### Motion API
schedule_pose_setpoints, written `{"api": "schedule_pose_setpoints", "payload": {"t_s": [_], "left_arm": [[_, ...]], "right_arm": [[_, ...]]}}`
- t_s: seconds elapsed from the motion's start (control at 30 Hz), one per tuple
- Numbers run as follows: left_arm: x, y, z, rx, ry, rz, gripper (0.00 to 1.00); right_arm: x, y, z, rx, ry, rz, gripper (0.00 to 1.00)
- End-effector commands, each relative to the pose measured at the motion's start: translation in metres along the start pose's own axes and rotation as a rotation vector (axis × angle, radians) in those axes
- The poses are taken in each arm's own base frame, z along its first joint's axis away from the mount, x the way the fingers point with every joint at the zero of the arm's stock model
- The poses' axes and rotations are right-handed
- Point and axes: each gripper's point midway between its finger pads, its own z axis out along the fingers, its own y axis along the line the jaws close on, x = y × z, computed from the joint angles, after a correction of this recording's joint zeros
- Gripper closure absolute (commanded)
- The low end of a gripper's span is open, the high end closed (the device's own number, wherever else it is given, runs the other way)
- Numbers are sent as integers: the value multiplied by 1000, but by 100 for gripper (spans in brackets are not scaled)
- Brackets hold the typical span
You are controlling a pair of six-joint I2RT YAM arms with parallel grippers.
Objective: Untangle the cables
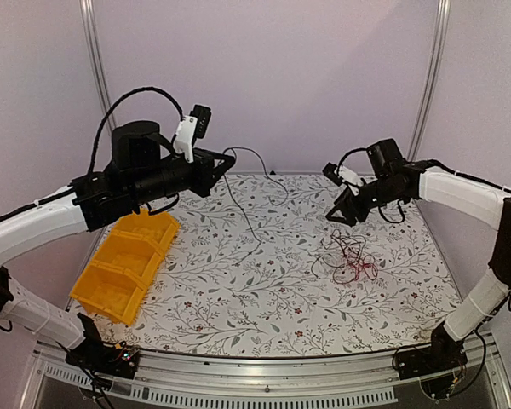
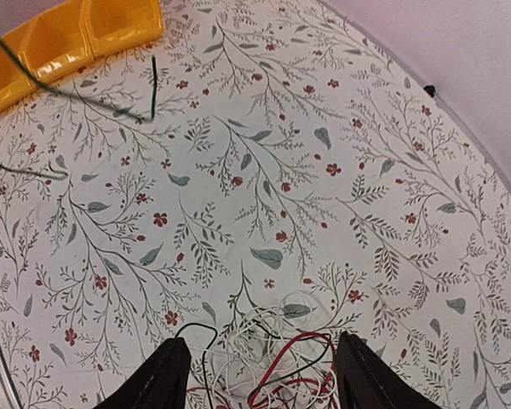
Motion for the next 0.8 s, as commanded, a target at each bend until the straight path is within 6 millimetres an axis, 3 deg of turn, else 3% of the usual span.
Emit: {"api": "schedule_pose_setpoints", "payload": {"t_s": [0.0,0.17,0.33,0.5,0.77], "left_arm": [[13,-34,14,195,3,-54,100],[54,-51,39,289,83,-77,100],[77,-66,58,351,122,-114,100],[91,-79,72,389,151,-128,100],[98,-97,85,430,166,-121,100]], "right_arm": [[-45,25,-52,-49,-134,-109,38],[-71,51,-76,-124,-238,-149,50],[-87,93,-87,-281,-289,-202,64],[-95,116,-87,-396,-309,-203,71],[-93,130,-78,-494,-296,-168,72]]}}
